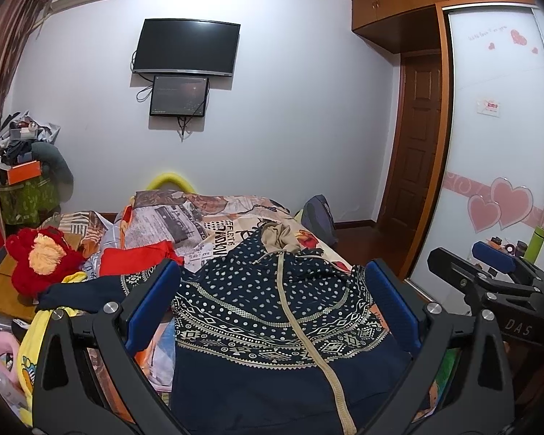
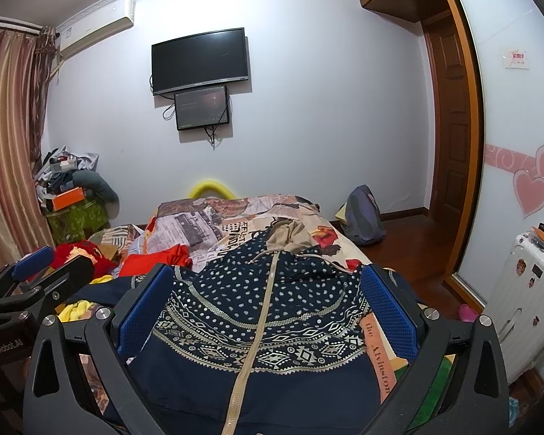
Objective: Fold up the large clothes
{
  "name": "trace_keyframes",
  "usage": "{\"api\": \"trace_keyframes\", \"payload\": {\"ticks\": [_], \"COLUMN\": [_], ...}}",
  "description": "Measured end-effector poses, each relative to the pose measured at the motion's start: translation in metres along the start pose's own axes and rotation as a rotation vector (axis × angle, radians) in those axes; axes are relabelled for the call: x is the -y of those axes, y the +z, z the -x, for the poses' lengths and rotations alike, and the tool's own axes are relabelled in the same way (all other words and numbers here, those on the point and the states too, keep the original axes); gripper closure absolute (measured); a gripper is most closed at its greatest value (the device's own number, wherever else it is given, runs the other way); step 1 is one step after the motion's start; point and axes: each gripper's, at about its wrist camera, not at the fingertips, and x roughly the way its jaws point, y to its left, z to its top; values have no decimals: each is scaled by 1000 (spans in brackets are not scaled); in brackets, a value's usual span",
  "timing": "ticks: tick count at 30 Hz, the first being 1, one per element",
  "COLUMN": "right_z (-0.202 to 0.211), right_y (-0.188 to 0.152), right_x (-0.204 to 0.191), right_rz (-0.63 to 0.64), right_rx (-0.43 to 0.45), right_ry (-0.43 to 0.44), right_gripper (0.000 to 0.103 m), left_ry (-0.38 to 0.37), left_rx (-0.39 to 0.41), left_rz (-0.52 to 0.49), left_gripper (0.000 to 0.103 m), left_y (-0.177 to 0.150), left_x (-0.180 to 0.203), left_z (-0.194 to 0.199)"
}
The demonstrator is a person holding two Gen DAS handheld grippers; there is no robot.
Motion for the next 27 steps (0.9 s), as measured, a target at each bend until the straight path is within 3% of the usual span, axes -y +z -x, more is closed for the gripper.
{"api": "trace_keyframes", "payload": {"ticks": [27], "right_z": [-5], "right_y": [-2], "right_x": [4], "right_rz": [-12], "right_rx": [-3], "right_ry": [10], "right_gripper": [0], "left_ry": [18], "left_rx": [-3], "left_rz": [-9], "left_gripper": [0], "left_y": [0], "left_x": [-2], "left_z": [-3]}}
